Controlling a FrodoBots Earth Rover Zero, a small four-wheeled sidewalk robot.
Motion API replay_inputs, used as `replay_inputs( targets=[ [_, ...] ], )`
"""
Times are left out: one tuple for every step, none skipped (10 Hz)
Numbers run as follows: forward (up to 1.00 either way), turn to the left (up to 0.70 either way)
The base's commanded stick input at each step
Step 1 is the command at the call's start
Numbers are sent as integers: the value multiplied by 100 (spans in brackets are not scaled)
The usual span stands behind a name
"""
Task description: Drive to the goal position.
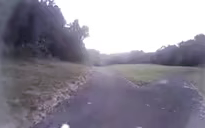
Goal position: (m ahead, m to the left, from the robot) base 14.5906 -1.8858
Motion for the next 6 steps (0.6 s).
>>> replay_inputs(
  targets=[
    [70, 0],
    [70, -26],
    [70, -30],
    [70, -19],
    [70, 0],
    [70, 0]
  ],
)
